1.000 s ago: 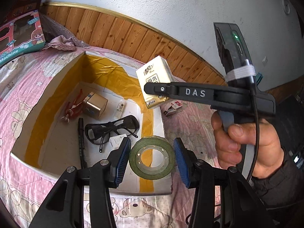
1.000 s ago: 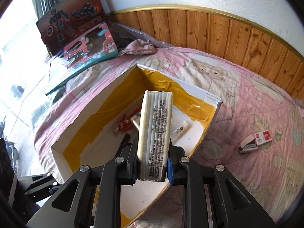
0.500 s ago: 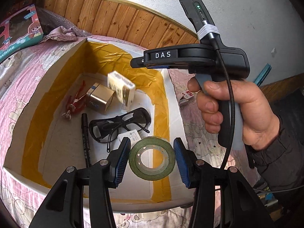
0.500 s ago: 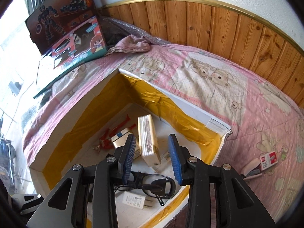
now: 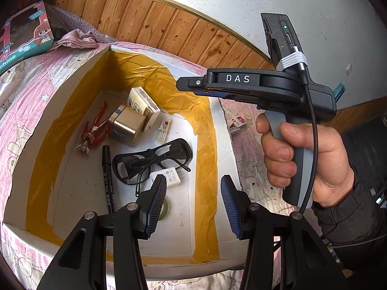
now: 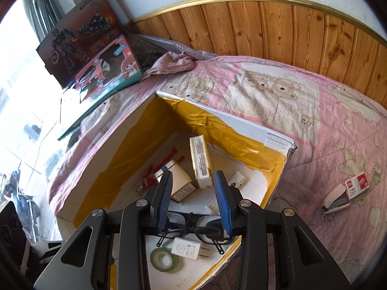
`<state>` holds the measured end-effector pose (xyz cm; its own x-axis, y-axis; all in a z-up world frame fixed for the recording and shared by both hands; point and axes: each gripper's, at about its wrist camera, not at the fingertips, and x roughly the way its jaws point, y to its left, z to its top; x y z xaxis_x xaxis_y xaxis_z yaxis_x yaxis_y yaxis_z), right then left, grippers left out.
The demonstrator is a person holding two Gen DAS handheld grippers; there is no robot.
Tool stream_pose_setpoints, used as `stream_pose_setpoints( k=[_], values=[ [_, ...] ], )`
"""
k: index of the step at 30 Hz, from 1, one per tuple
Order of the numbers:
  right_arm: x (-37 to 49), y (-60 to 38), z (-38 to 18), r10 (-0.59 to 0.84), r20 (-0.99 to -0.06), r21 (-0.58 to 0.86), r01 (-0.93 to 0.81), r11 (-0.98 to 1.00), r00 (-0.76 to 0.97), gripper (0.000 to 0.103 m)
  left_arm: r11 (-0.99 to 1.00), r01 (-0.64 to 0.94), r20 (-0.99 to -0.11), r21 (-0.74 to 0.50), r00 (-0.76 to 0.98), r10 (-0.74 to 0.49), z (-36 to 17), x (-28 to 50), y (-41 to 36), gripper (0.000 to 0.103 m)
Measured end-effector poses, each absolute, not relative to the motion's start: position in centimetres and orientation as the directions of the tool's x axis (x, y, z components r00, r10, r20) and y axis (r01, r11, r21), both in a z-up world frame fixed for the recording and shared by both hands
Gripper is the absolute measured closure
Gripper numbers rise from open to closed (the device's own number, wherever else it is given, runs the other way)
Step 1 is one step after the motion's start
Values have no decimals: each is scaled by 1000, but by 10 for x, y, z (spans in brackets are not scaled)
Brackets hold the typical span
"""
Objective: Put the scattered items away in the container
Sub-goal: 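Withdraw both open tools from the box back over the bedspread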
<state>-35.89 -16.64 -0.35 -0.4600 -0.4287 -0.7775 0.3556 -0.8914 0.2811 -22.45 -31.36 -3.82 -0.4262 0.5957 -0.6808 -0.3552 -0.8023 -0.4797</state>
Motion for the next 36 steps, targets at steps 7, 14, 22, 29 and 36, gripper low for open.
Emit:
stream_pose_setpoints(
  k=[7, 14, 22, 29, 36],
  values=[
    [-342, -165, -8, -448, -777, 318, 338, -886, -443, 65, -801, -365, -675, -474, -435, 597, -28, -217, -313, 55],
    [-309, -149, -4, -484, -750, 385, 298, -874, -451, 65, -806, -374, -666, -459, -455, 591, -12, -204, -313, 55],
    [-268, -122, 0, -507, -724, 439, 253, -862, -468, 65, -803, -415, -650, -428, -476, 593, 11, -182, -295, 55],
    [-232, -103, 5, -515, -704, 460, 239, -855, -489, 65, -839, -411, -675, -355, -509, 535, 24, -164, -278, 53],
    [-198, -89, 4, -518, -695, 471, 229, -852, -499, 65, -864, -404, -690, -302, -533, 490, 33, -145, -271, 51]
  ],
)
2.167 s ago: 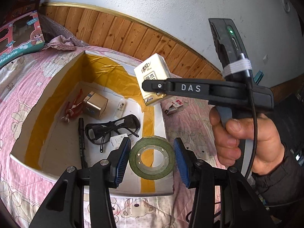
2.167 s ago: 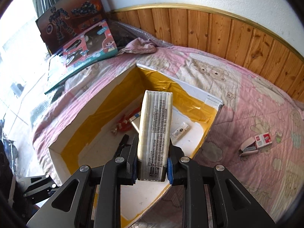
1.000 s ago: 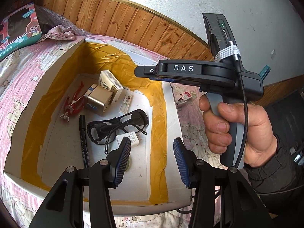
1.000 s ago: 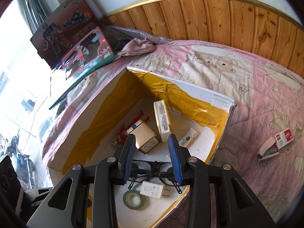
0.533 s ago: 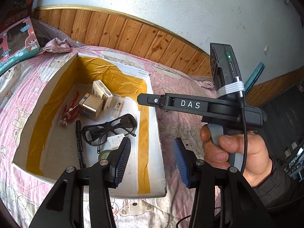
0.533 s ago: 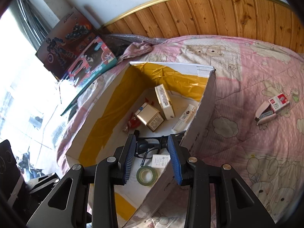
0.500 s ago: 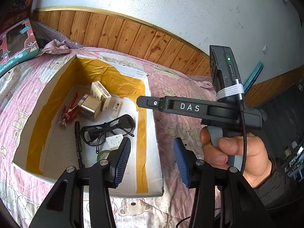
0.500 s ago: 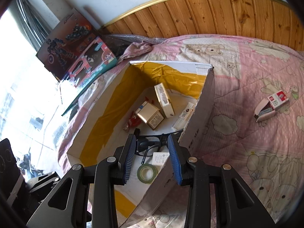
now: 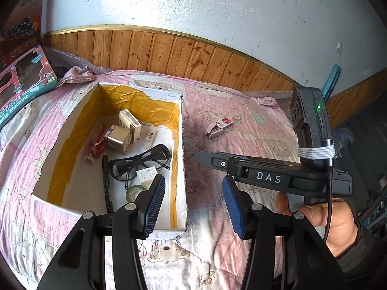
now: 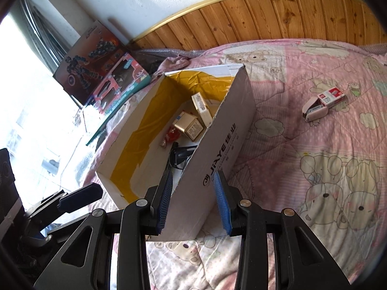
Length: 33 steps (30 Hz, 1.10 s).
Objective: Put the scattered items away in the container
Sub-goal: 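Withdraw both open tools from the box back over the bedspread, then reach the right tool to the red staple box while the left tool reaches the pink stapler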
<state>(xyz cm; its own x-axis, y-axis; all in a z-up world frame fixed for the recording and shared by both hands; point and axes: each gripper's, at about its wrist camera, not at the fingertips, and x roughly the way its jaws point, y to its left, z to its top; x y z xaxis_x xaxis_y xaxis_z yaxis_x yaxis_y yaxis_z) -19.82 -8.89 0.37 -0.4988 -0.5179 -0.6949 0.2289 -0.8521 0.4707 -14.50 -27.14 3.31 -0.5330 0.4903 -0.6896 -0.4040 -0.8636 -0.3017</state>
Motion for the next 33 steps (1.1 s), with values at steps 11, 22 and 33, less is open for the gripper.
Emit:
stream_pose_setpoints(
  k=[11, 22, 33],
  values=[
    [-155, -53, 0, -522, -666, 509, 187, -840, -533, 65, -870, -431, -685, -237, -561, 465, 50, -114, -246, 42],
    [-125, 16, -39, -490, -675, 564, 44, -825, -552, 63, -840, -496, -721, -220, -497, 483, 34, -104, -190, 39],
    [-135, 82, -68, -452, -684, 606, -101, -789, -573, 63, -807, -551, -750, -212, -437, 496, 18, -130, -124, 39]
  ],
)
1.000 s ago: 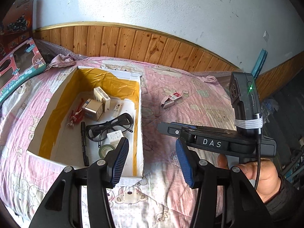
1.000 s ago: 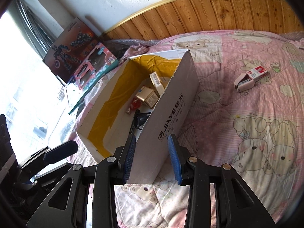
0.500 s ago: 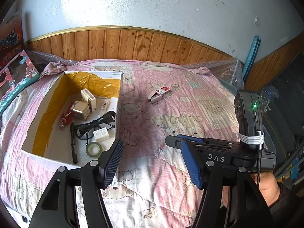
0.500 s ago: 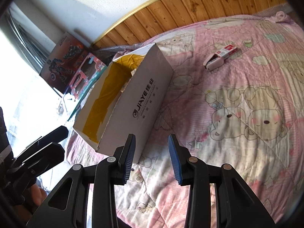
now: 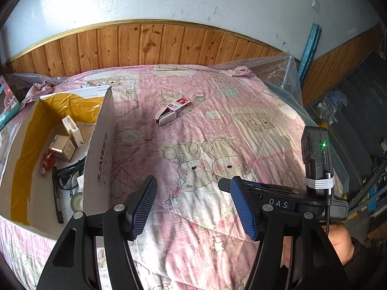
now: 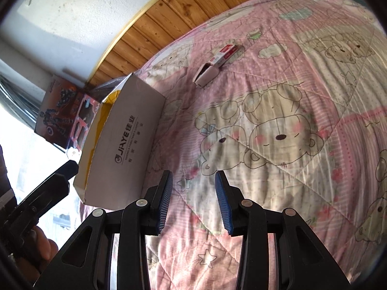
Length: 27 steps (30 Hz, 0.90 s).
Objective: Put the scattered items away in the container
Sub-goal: 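Reach the right tool to the red staple box while the left tool reaches the pink stapler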
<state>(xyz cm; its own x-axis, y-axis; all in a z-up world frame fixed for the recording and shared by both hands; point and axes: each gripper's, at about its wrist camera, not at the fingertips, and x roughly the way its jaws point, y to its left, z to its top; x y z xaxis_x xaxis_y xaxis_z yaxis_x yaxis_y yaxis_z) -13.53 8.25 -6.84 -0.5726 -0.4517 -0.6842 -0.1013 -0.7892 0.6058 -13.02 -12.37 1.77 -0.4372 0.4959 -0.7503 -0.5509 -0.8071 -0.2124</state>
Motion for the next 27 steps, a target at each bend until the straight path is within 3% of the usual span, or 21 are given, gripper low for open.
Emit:
stream_pose_setpoints(
  k=[16, 27],
  values=[
    [-218, 143, -86, -447, -678, 649, -189, -737, -584, 63, -836, -499, -779, -229, -422, 465, -36, -247, -65, 39],
    [-325, 172, -121, -617, -526, 837, -229, -497, -586, 63, -858, -443, -783, -258, -425, 455, -82, -319, -38, 39]
  ],
)
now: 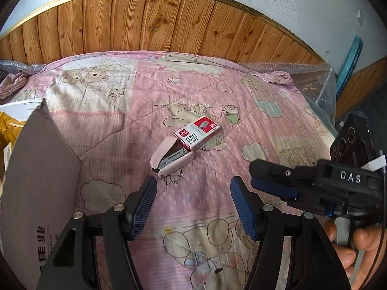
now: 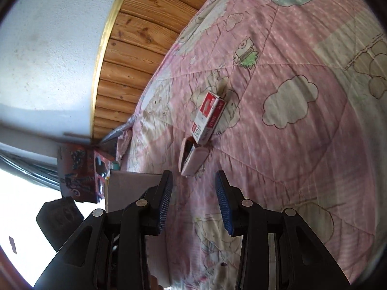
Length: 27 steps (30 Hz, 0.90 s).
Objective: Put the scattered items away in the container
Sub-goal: 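Reach the right tool to the red staple box while the left tool reaches the pink stapler, then close the right tool on the red staple box while the left tool lowers to the stapler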
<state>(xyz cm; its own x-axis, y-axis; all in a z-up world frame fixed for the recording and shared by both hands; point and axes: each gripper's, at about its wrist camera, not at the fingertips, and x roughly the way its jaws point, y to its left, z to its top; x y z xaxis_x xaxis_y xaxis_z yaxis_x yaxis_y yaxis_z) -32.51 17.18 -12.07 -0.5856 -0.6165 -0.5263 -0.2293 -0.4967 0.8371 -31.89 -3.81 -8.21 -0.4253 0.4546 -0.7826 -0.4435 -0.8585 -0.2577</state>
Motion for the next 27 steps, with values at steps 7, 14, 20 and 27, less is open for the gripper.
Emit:
stream_pose_setpoints(
  k=[7, 14, 20, 27],
  values=[
    [-385, 181, -163, -642, -533, 846, -313, -433, -552, 63, -867, -433, -790, -247, -429, 439, -113, -348, -26, 39],
    [-430, 173, -174, -663, -528, 848, -298, -437, -530, 65, -865, -411, -805, -289, -385, 452, -145, -366, -25, 37],
    [-453, 163, -177, -636, -579, 810, -273, -519, -510, 86, -851, -450, -790, -270, -402, 463, -147, -368, -17, 42],
    [-448, 165, -169, -615, -585, 802, -263, -537, -528, 88, -851, -437, -786, -292, -396, 474, -147, -376, -26, 63]
  ],
)
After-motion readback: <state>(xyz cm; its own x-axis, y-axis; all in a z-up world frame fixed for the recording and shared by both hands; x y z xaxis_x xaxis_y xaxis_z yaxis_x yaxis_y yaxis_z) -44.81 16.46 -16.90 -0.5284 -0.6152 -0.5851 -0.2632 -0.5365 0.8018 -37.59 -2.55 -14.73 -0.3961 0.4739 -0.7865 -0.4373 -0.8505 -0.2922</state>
